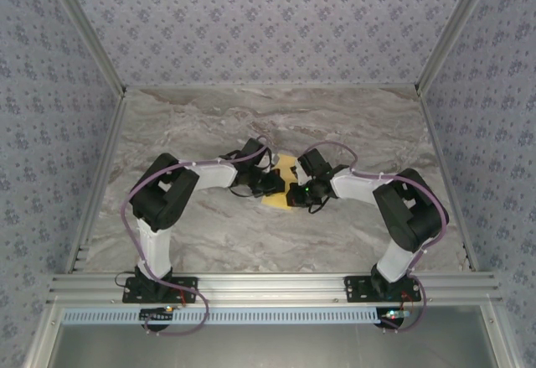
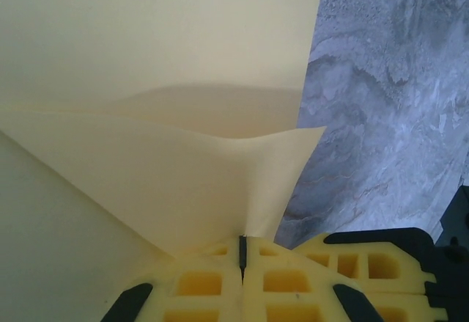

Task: Fold a paper plane with a square sheet of paper (pick it up from the middle)
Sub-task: Fold the triangle a second time at the center of the table.

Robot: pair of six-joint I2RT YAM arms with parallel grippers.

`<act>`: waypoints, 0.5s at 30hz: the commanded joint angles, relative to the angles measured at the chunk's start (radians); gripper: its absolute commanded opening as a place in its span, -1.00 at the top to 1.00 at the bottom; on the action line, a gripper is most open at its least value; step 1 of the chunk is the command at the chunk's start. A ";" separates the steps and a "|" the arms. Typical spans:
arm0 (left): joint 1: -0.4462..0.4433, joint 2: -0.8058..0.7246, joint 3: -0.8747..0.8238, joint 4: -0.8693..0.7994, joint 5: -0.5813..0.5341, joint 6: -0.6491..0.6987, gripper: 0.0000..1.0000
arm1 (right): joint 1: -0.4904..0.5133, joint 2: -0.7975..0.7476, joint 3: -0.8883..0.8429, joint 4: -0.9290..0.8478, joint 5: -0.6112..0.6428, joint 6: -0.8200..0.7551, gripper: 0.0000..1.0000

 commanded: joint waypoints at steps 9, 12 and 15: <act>-0.005 0.027 0.001 -0.020 -0.013 0.022 0.95 | 0.002 0.051 -0.008 -0.078 0.059 0.000 1.00; 0.010 0.042 0.011 -0.035 -0.043 0.026 0.95 | 0.001 0.057 -0.004 -0.099 0.069 -0.015 1.00; 0.039 0.052 0.014 -0.042 -0.056 0.037 0.94 | -0.002 0.064 -0.001 -0.128 0.086 -0.035 1.00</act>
